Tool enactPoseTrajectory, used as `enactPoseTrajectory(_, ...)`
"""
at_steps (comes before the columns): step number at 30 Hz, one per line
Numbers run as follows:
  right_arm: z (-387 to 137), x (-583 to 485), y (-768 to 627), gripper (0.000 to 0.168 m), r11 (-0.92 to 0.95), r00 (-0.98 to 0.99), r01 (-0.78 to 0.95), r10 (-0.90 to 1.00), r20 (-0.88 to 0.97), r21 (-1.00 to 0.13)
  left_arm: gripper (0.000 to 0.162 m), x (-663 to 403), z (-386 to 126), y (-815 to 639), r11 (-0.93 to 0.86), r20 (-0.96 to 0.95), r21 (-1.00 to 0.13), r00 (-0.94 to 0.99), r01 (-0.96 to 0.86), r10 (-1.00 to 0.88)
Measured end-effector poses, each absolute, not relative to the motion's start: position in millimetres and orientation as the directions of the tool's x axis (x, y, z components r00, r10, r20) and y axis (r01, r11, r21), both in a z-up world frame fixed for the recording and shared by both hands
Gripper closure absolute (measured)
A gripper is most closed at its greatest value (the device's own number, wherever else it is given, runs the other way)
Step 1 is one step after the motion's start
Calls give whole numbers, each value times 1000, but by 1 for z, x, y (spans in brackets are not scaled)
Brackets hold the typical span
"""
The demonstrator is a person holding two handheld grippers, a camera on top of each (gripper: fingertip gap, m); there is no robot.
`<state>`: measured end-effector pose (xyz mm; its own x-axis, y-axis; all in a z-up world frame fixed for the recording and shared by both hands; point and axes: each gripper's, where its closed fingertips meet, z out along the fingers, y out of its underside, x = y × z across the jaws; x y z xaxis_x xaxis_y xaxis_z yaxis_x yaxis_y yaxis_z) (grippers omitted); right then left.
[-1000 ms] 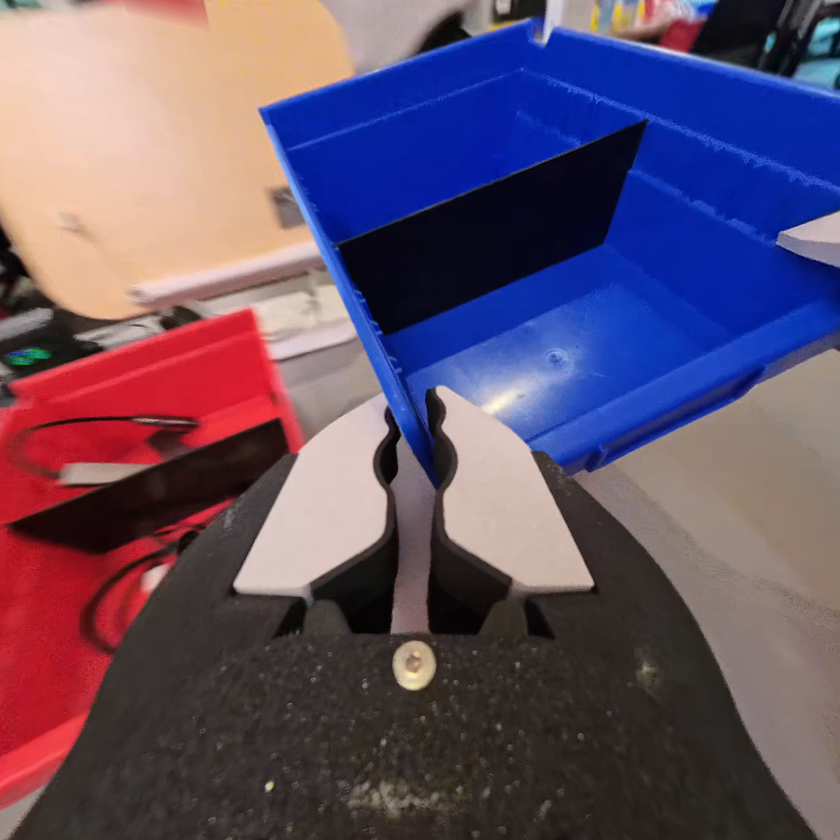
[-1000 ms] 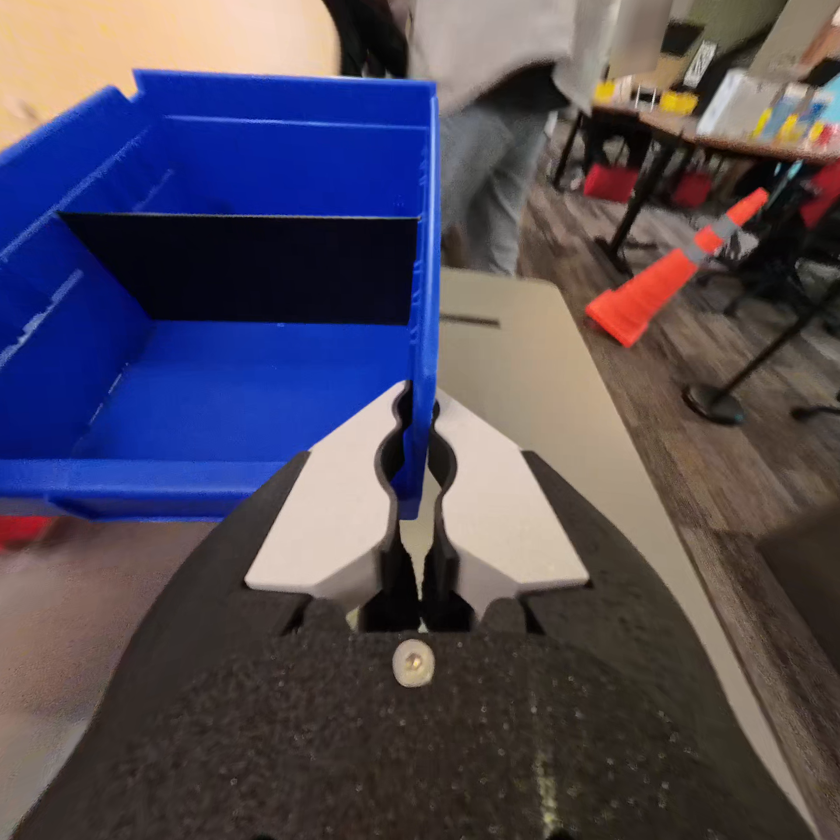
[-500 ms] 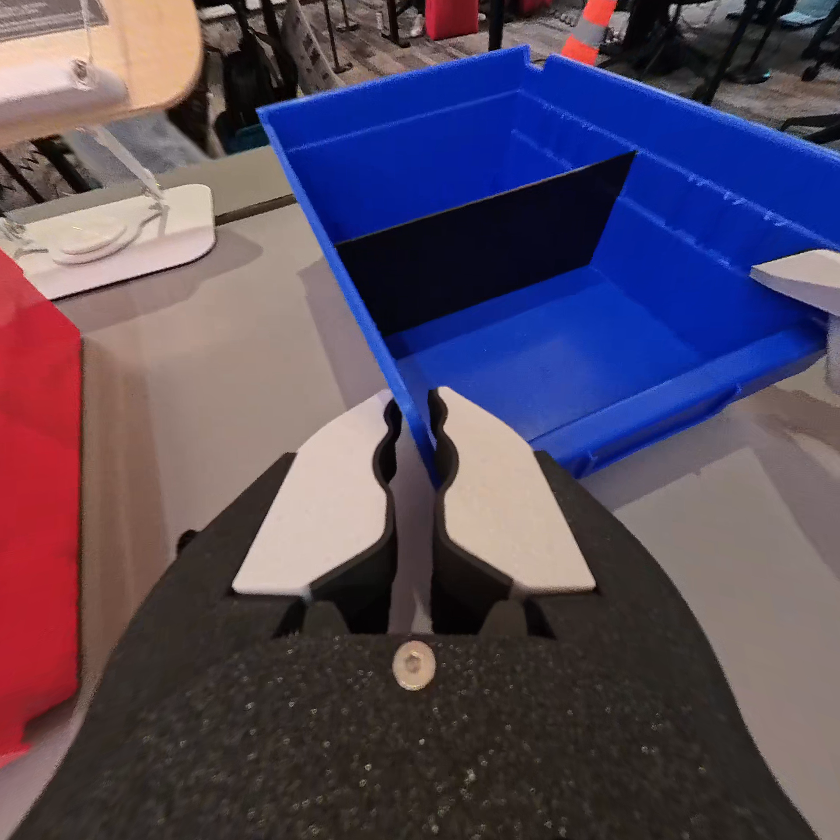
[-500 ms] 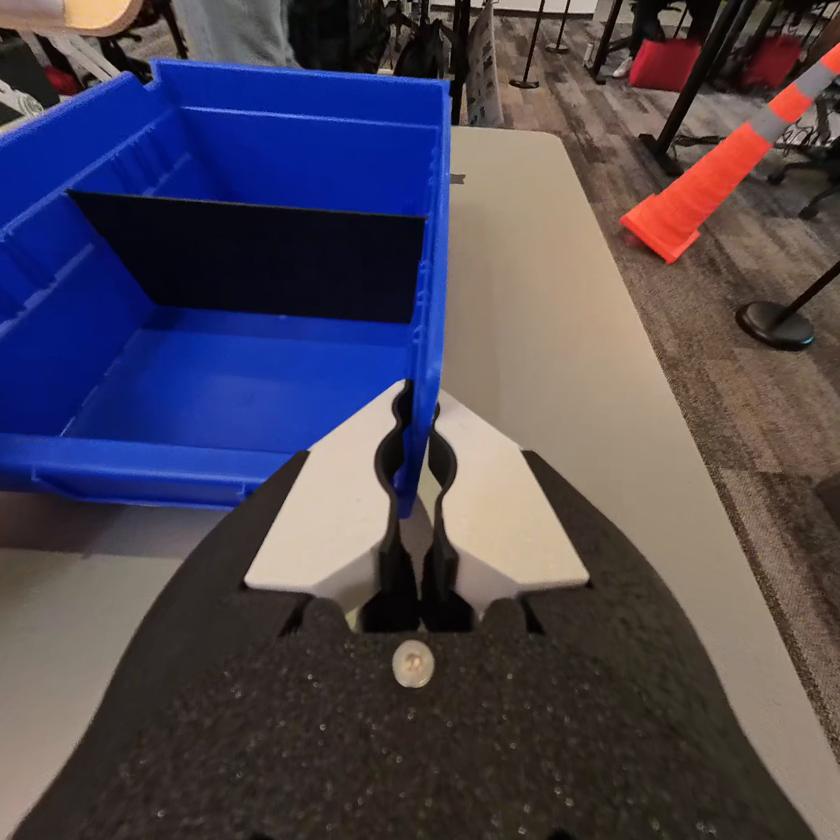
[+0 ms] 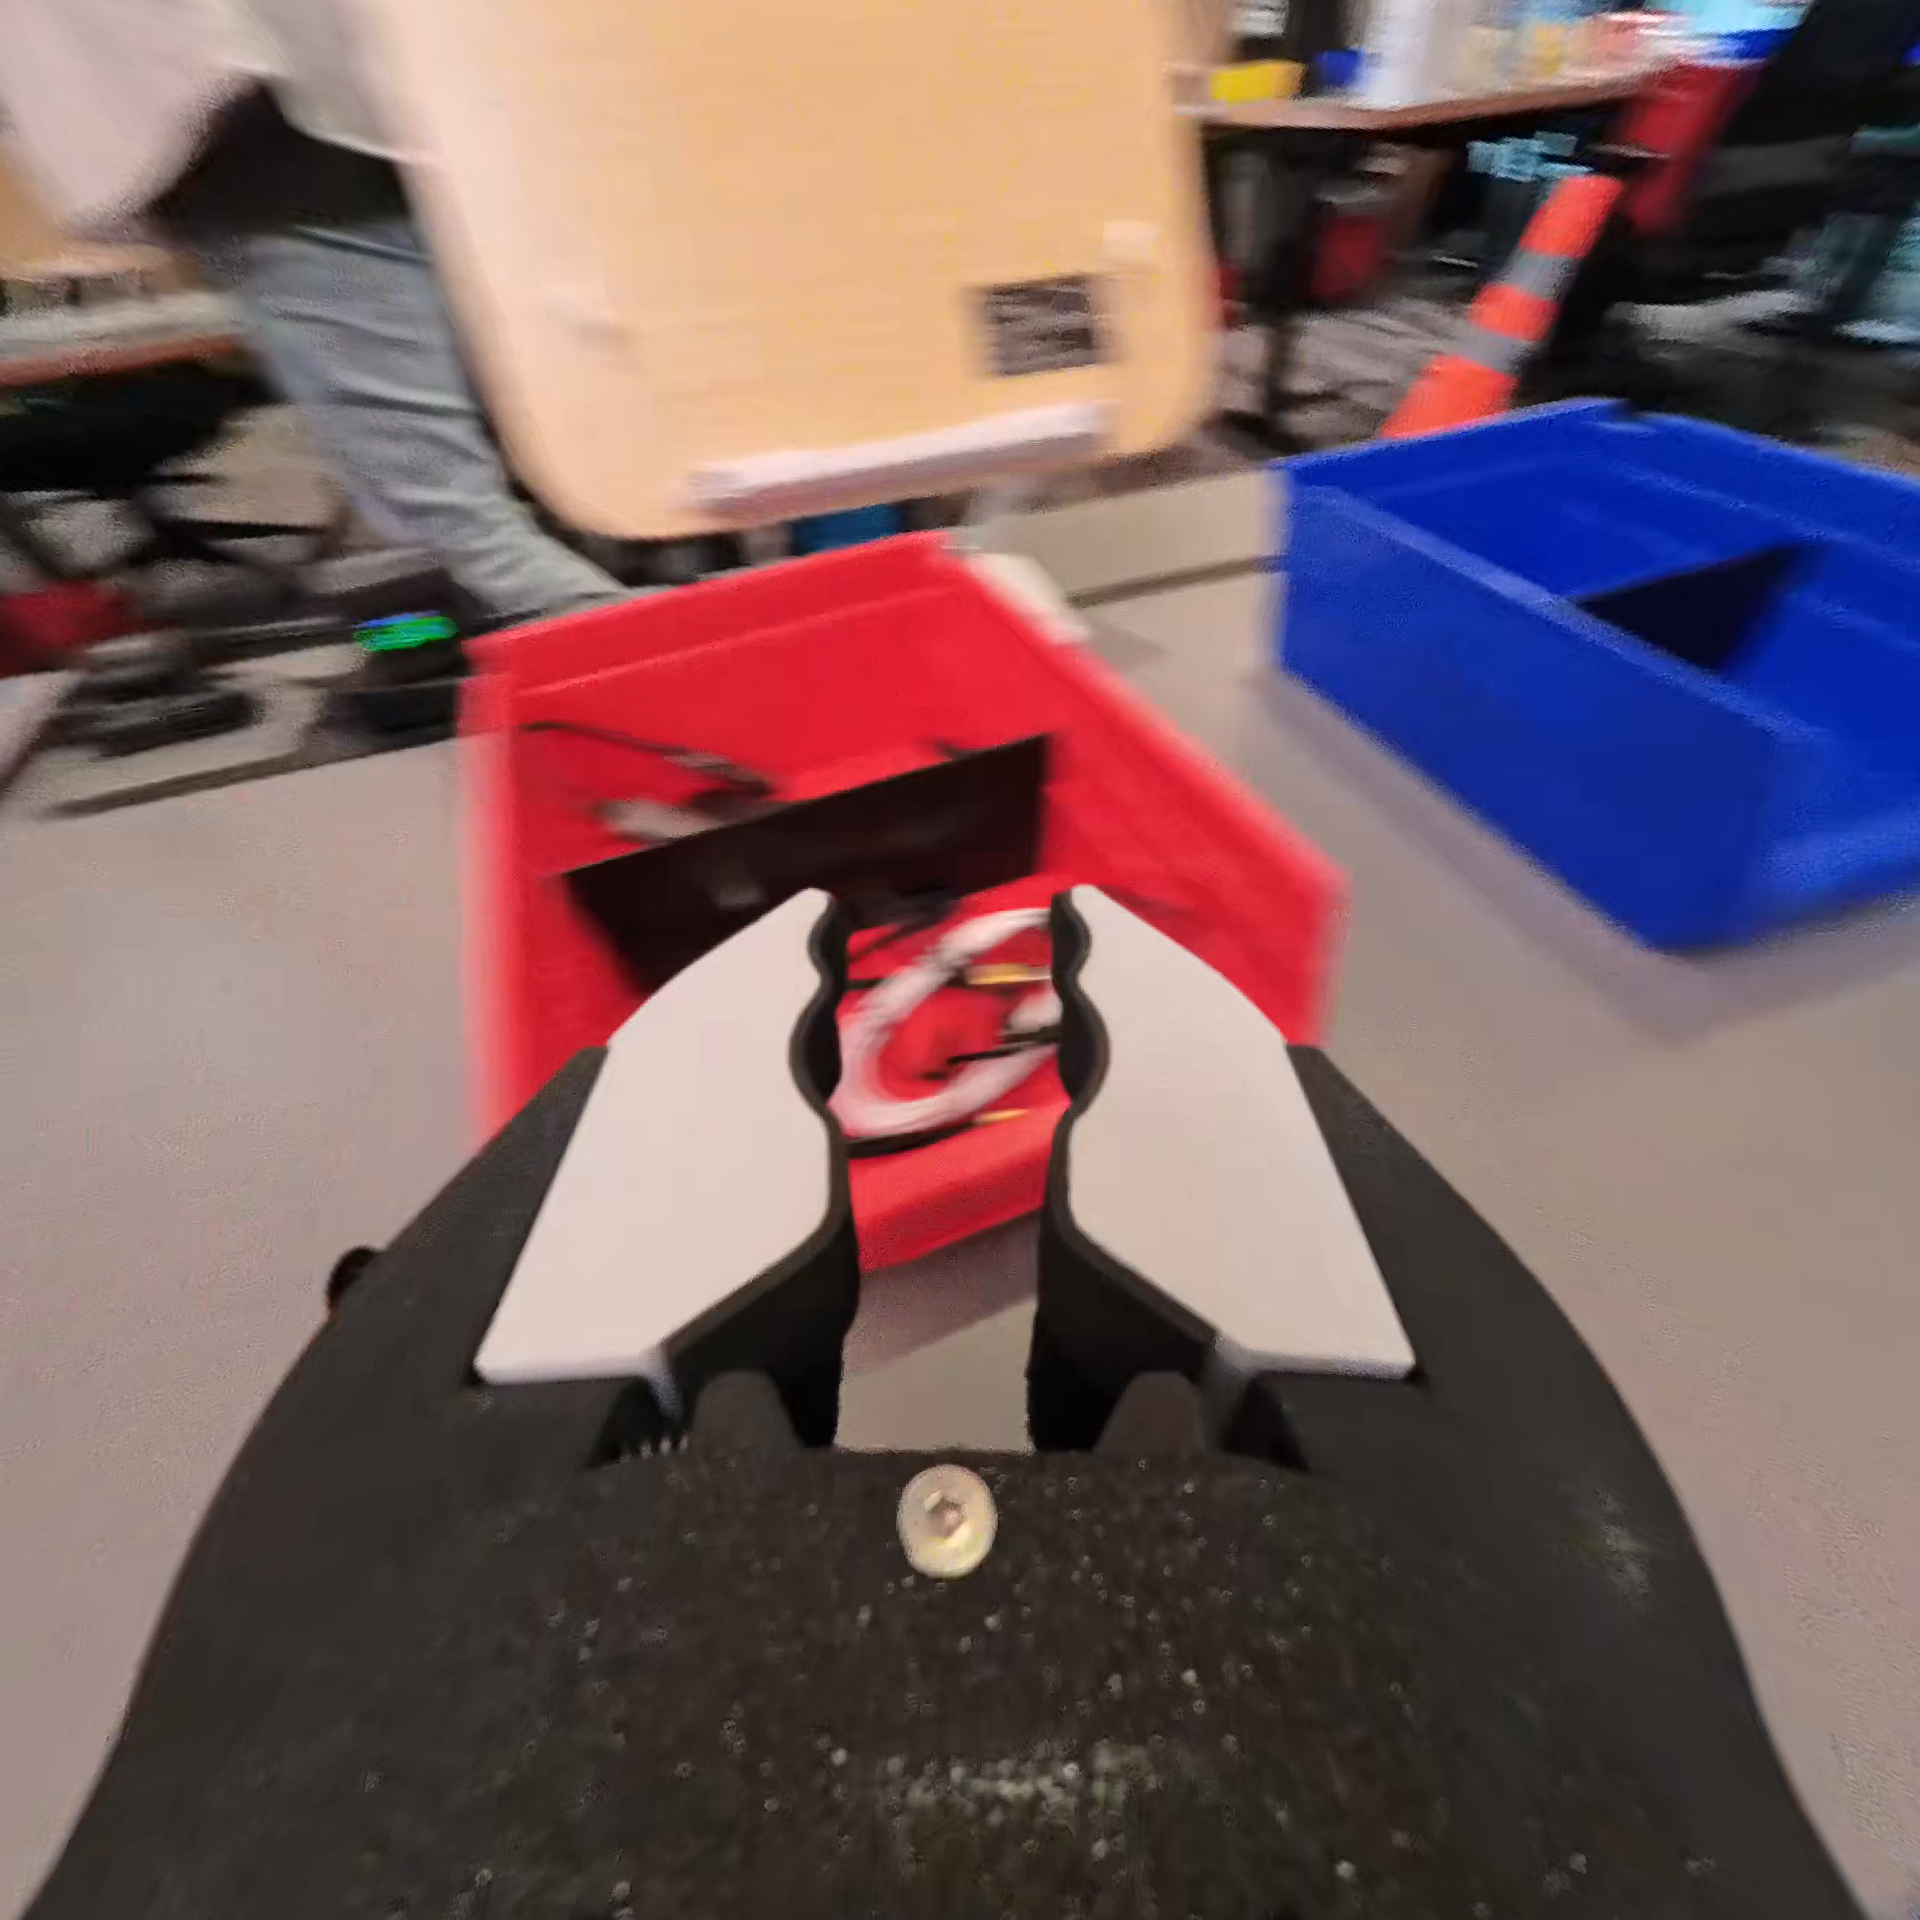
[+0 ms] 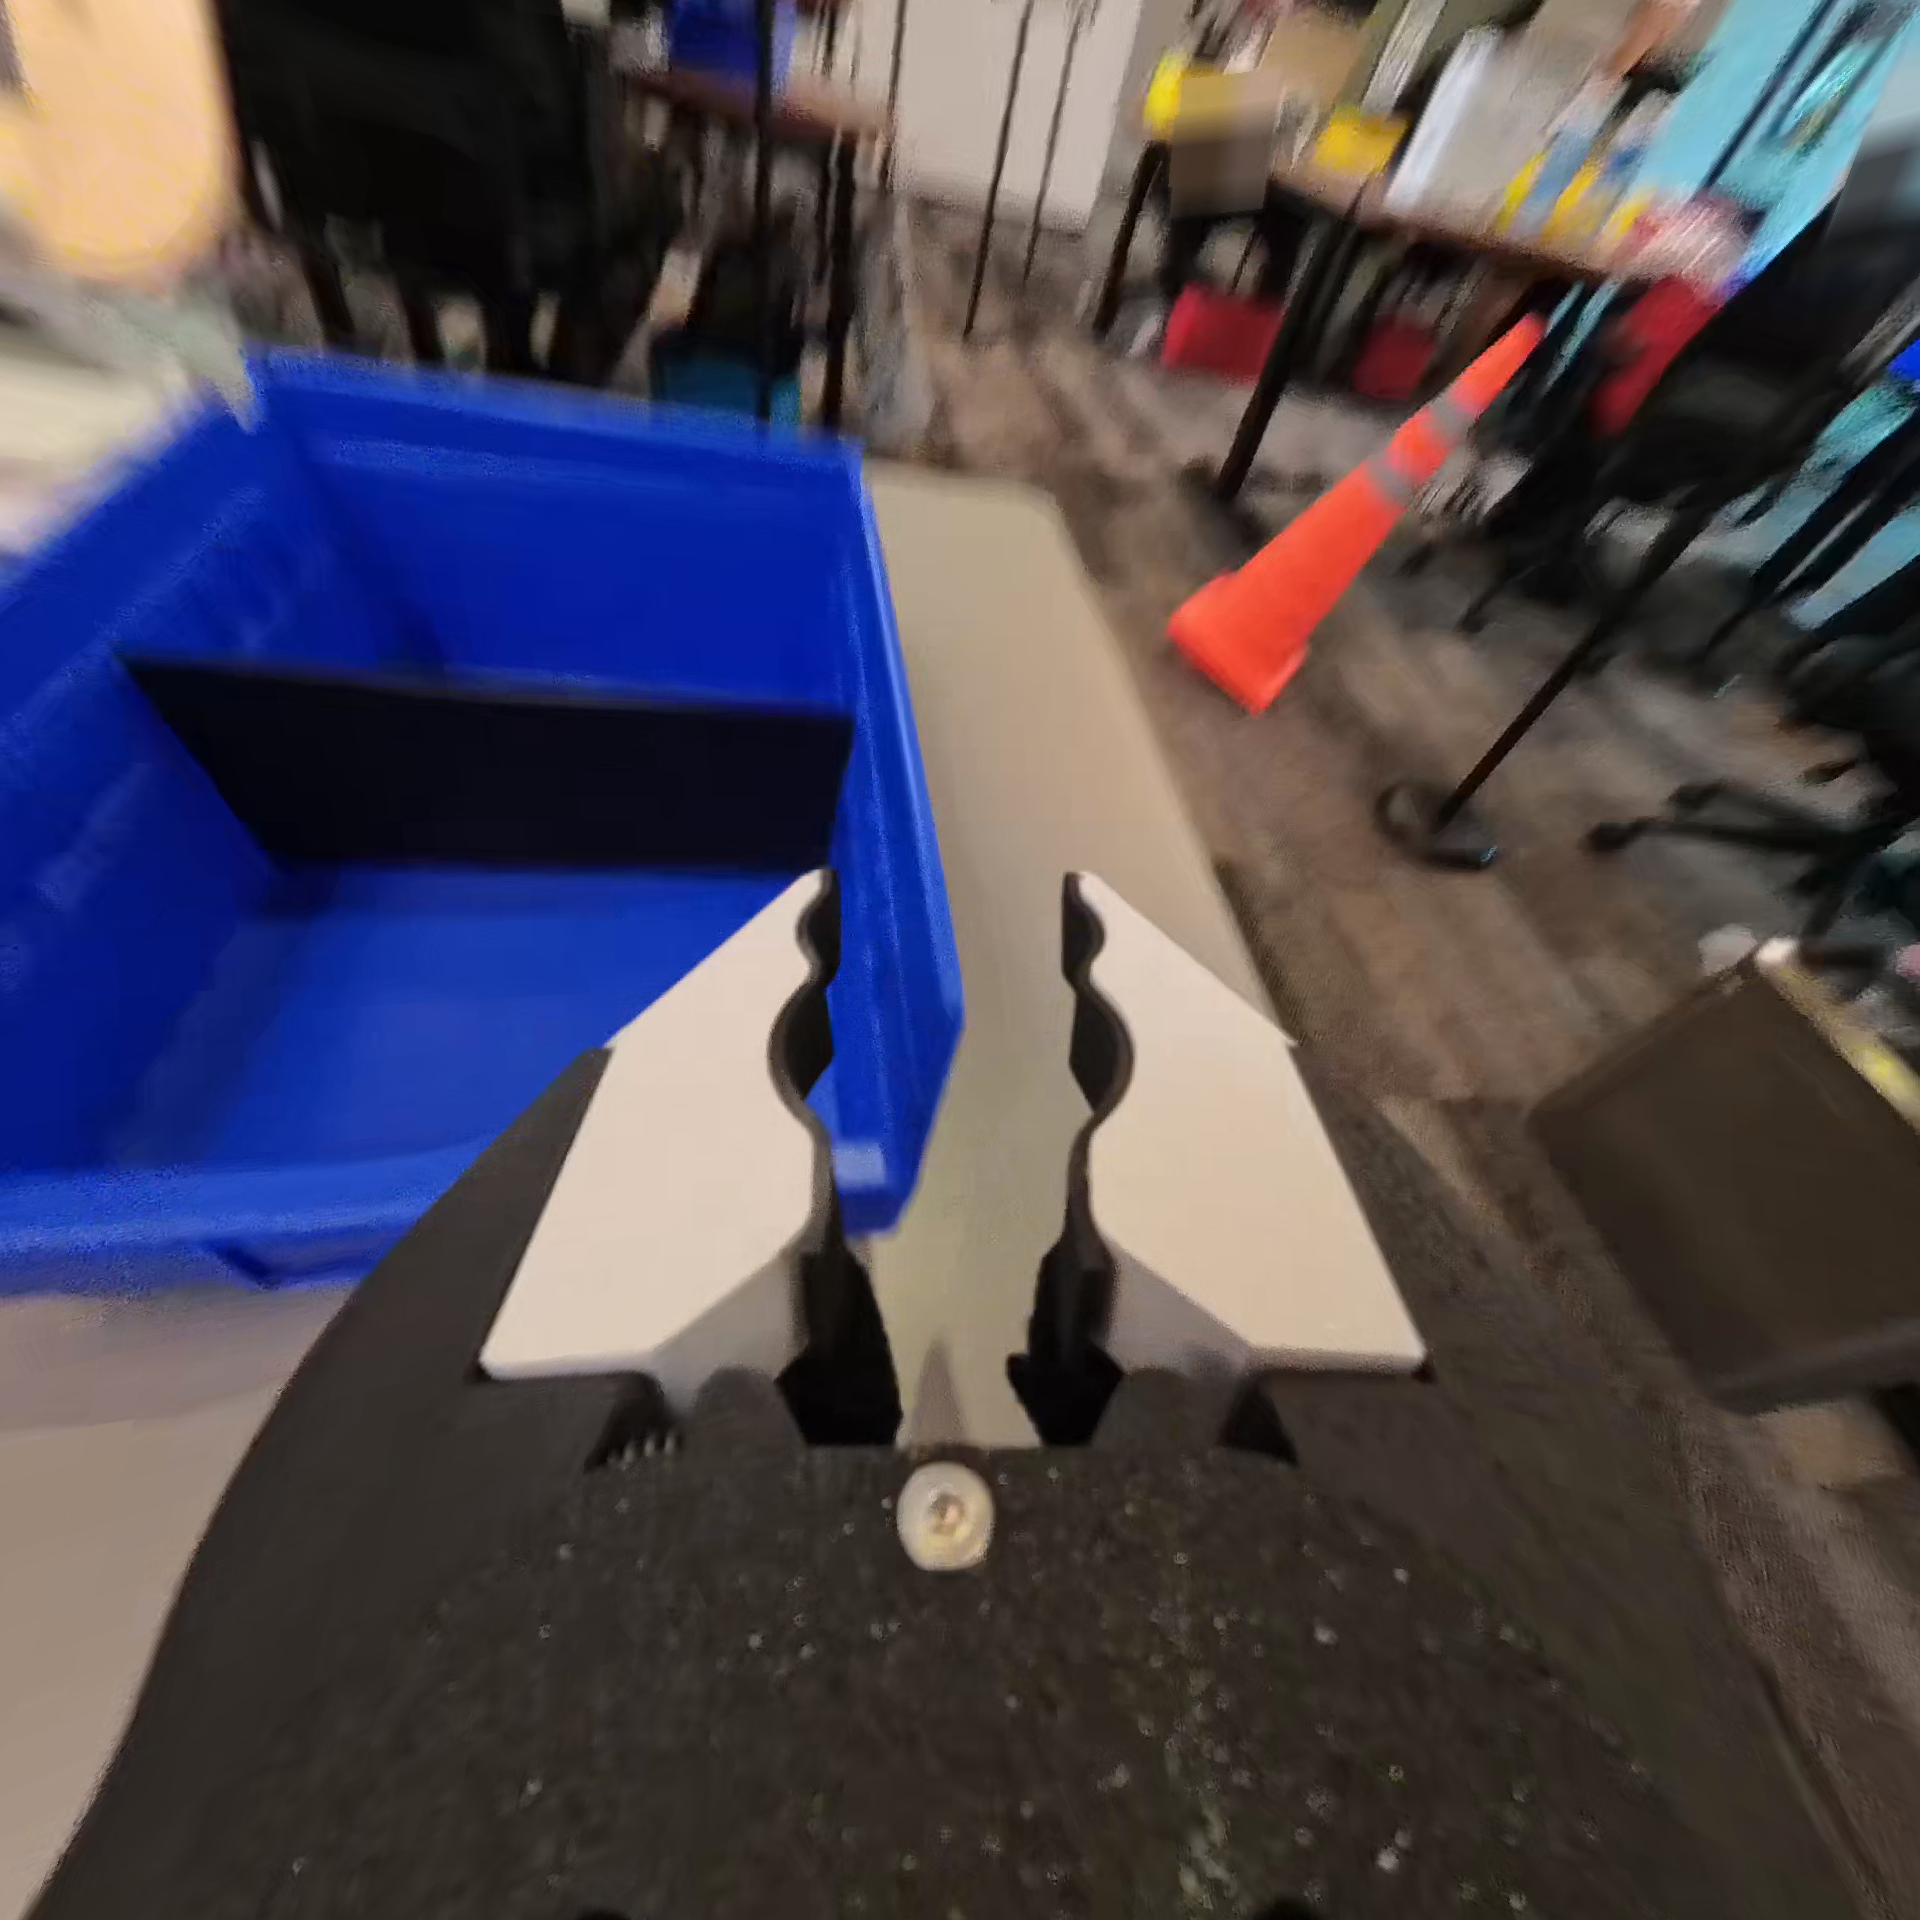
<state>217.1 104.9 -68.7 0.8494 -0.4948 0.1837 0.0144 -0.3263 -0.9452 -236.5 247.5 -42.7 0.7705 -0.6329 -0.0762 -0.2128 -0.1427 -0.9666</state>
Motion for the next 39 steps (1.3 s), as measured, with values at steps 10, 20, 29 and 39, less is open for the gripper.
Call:
enactPoseTrajectory(10, -74, -128, 239, 119, -252, 992, -51, 98, -78, -966, 114, -320, -130, 316, -402, 57, -897, 857, -181, -512)
enactPoseTrajectory(20, -131, -138, 274, 167, -394, 965, -114, -261, -8, -912, 157, -323, -130, 333, -373, -51, -884, 850, -283, -525)
enactPoseTrajectory(29, -111, -276, 337, 165, -340, 981, -22, -189, 46, -940, 159, -461, -100, 398, -307, -88, -915, 875, -260, -476)
enactPoseTrajectory(39, -138, -331, 369, 160, -437, 994, -32, -112, 19, -899, 159, -512, -132, 435, -416, 26, -891, 895, -181, -445)
